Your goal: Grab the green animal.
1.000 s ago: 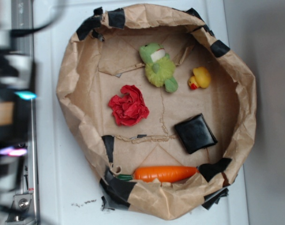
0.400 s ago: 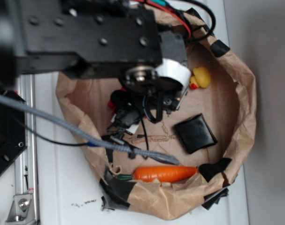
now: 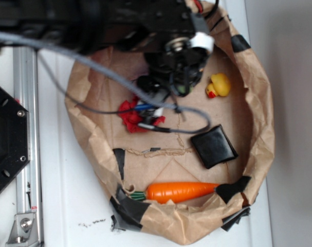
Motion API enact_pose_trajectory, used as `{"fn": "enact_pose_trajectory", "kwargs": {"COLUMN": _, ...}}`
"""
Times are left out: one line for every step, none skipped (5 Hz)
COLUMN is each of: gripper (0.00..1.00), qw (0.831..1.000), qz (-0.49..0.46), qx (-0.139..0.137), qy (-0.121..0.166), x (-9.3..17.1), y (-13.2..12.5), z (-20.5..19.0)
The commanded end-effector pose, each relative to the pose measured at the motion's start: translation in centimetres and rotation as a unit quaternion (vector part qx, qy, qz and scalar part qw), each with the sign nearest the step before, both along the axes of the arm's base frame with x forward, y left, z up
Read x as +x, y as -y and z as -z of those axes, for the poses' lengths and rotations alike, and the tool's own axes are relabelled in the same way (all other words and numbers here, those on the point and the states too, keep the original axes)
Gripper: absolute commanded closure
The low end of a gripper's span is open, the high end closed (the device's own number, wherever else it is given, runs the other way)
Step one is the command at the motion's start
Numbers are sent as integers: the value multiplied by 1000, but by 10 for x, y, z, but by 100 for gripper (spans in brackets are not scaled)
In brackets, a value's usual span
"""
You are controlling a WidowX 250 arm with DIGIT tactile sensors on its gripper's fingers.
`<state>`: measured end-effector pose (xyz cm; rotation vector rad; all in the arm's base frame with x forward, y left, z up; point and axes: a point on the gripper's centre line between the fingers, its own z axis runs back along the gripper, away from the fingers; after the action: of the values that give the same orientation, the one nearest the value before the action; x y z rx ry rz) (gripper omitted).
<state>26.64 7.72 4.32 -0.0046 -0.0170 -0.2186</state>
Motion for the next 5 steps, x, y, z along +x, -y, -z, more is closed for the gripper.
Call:
{"fn": "enact_pose_trajectory", "kwargs": {"gripper": 0, "qw": 998, "qz": 58, "qx": -4, "qy": 22, "x": 24, "y": 0, "z": 5}}
{"fn": "enact_pose_trajectory", "kwargs": {"gripper": 0, "qw": 996, "qz": 91, "qx": -4, "qy": 23, "x": 27, "y": 1, "z": 10}}
{"fn": "enact_pose_trajectory", "kwargs": {"gripper": 100, "qw": 996, "qz": 87, "qx": 10, "qy": 26, "x": 26, "y": -8, "z": 10}}
{"fn": "enact_pose_trajectory", "kwargs": {"gripper": 100, "qw": 996, "qz": 81, "qx": 18, "qy": 28, "x": 23, "y": -11, "z": 4}}
{"fn": "enact_pose_trajectory", "kwargs": {"gripper": 100, "qw": 996, "qz": 85, "qx": 10, "qy": 19, "x": 19, "y": 12, "z": -46}}
